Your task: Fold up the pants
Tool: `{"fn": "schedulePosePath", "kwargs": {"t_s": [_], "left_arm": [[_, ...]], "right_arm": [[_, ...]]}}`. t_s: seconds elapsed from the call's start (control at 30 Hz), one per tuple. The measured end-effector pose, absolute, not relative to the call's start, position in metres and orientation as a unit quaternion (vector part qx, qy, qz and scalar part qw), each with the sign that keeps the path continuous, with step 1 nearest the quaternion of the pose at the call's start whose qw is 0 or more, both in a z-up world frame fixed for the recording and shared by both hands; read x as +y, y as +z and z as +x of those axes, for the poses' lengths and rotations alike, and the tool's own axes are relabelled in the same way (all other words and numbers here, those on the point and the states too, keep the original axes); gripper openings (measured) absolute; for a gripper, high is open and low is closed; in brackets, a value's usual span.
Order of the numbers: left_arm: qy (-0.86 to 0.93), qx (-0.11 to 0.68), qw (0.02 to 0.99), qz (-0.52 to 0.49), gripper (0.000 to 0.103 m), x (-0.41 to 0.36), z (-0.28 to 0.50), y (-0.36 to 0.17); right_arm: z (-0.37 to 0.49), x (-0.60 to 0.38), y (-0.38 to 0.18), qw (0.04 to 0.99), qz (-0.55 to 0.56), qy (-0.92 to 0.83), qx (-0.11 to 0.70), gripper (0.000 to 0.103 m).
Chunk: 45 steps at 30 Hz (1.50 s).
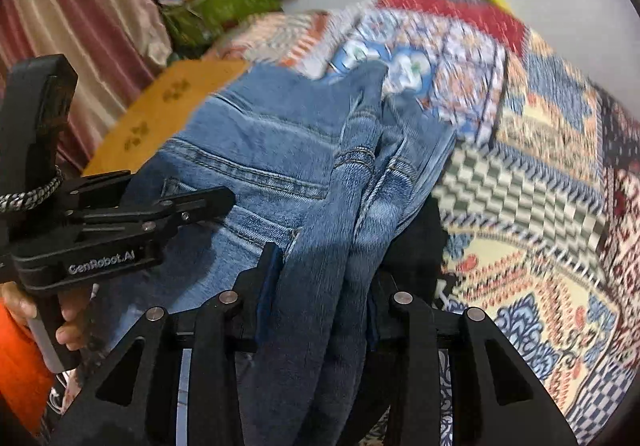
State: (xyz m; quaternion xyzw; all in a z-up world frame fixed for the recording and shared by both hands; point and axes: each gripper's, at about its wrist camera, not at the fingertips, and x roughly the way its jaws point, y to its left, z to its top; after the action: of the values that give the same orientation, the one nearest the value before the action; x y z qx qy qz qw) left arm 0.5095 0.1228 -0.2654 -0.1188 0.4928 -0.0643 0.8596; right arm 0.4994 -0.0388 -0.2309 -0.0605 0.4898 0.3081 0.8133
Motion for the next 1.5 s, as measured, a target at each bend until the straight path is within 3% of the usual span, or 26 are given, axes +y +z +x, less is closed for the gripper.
{"fn": "schedulePosePath", "kwargs": {"t_s": [0.2, 0.4, 0.83, 1.13, 1.3, 1.4, 1.47, 1.5], "left_arm": [[-0.038, 0.499, 0.861, -0.09, 0.048, 0.118, 0.487, -0.248], [-0.027, 0.476, 0.878, -0.048, 0.048, 0.115, 0.445, -0.197], [-0.037, 0.28, 0.959, 0.001, 0.048, 0.072, 0.258, -0.015], [-0.022, 0.153, 0.988, 0.01, 0.049, 0.046, 0.14, 0.038], [-0.022, 0.106, 0.994, 0.009, 0.063, 0.036, 0.094, 0.042], [-0.016, 0.087, 0.996, -0.003, 0.082, 0.037, 0.076, 0.042], [-0.009, 0.073, 0.997, -0.007, 0.103, 0.039, 0.067, 0.04], [-0.006, 0.067, 0.998, -0.007, 0.103, 0.04, 0.065, 0.04]], "right_arm": [[0.467, -0.05, -0.212, 0.829, -0.079, 0.294, 0.469, 0.04], [0.427, -0.075, -0.169, 0.854, -0.098, 0.286, 0.423, 0.042], [0.296, -0.112, -0.029, 0.915, -0.045, 0.315, 0.247, 0.043], [0.187, -0.131, 0.02, 0.938, -0.012, 0.328, 0.112, 0.043], [0.151, -0.131, 0.018, 0.948, -0.018, 0.31, 0.07, 0.043], [0.137, -0.132, 0.016, 0.952, -0.02, 0.302, 0.054, 0.067], [0.128, -0.134, 0.013, 0.956, -0.015, 0.29, 0.039, 0.085], [0.125, -0.134, 0.013, 0.958, -0.015, 0.283, 0.034, 0.089]]}}
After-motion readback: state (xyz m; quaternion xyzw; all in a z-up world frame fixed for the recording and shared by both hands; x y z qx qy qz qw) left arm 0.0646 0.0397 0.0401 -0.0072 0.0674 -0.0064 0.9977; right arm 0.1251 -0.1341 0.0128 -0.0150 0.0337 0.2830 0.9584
